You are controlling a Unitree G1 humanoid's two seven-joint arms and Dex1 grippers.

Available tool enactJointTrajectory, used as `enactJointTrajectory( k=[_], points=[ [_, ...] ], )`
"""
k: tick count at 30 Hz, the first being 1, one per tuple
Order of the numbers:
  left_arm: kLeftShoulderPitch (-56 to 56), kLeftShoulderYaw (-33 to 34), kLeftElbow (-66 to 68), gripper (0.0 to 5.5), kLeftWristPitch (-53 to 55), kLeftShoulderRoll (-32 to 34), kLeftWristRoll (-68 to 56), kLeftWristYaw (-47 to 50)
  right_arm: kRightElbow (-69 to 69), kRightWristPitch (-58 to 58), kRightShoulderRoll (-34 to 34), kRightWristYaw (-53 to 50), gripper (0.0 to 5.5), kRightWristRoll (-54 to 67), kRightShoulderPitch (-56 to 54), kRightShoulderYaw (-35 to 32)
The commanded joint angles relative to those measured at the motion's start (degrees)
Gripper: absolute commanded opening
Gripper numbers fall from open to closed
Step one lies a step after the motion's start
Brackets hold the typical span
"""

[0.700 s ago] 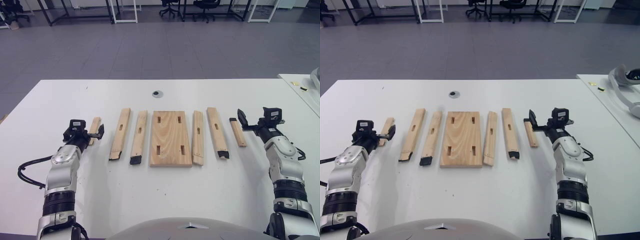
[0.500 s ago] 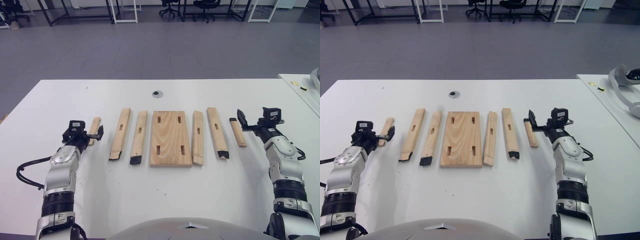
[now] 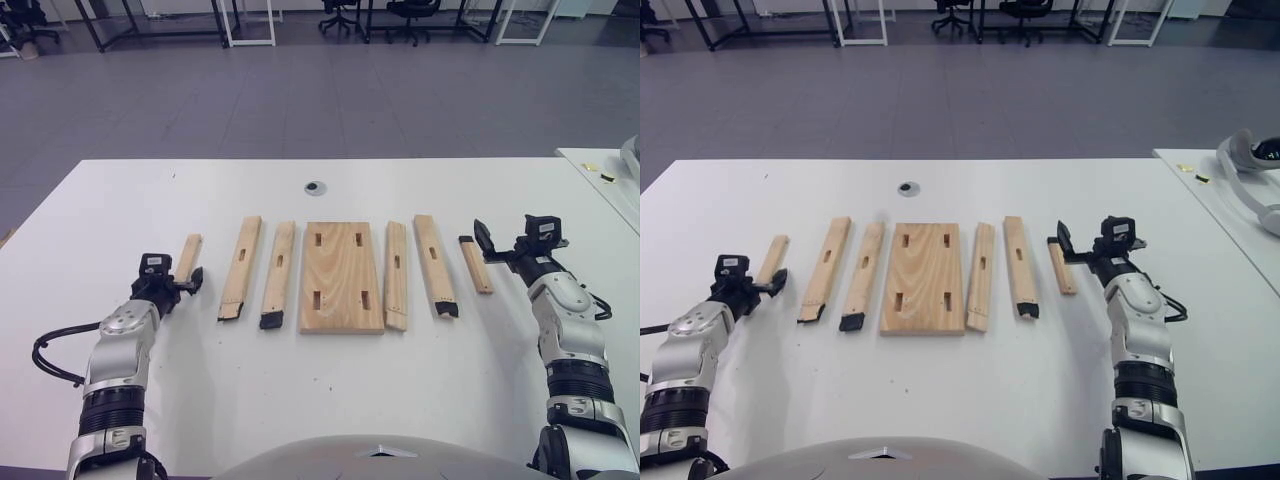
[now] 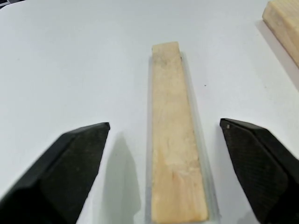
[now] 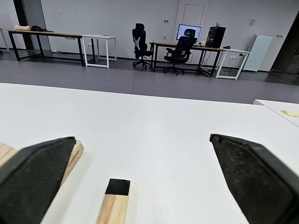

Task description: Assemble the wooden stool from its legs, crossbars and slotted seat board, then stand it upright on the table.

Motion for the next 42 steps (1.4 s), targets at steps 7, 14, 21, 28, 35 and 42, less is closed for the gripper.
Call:
enactJointTrajectory(
  k=[7,14,21,28,35,42],
  points=[
    [2.18,-0.05,-3.94,2.73,7.34,1.44,-1.84,-2.35,0.35,-0.32,-0.26,-0.51,5.40,-1.25,-0.82,0.78],
    [2.11,-1.30,-3.28,1.47,6.13,2.68,0.26,-1.50,0.88,-0.84,-0.01,-1.17,5.40,-1.34,-1.32,1.10],
    [-5.38,-4.46,-14.18,1.28,-6.52,-4.50,-8.87,-8.82,-9.04,10.30,4.37,2.38,5.40,8.97,-5.83,3.02],
    [-16.81,-24.91,-18.82,1.28,-13.44,-15.42,-6.60,-15.50,-27.69,35.37,23.05,-9.55,5.19,40.95,-20.17,5.00],
    [-19.45,-24.92,-17.26,1.28,-16.57,-14.28,-5.54,-16.79,-28.34,43.15,21.88,-20.48,3.78,54.65,-22.69,-1.01],
    [-19.21,-25.37,-16.05,1.28,-18.13,-13.24,-3.47,-16.36,-31.58,46.17,20.07,-23.61,2.51,58.72,-21.57,-0.11]
  ],
)
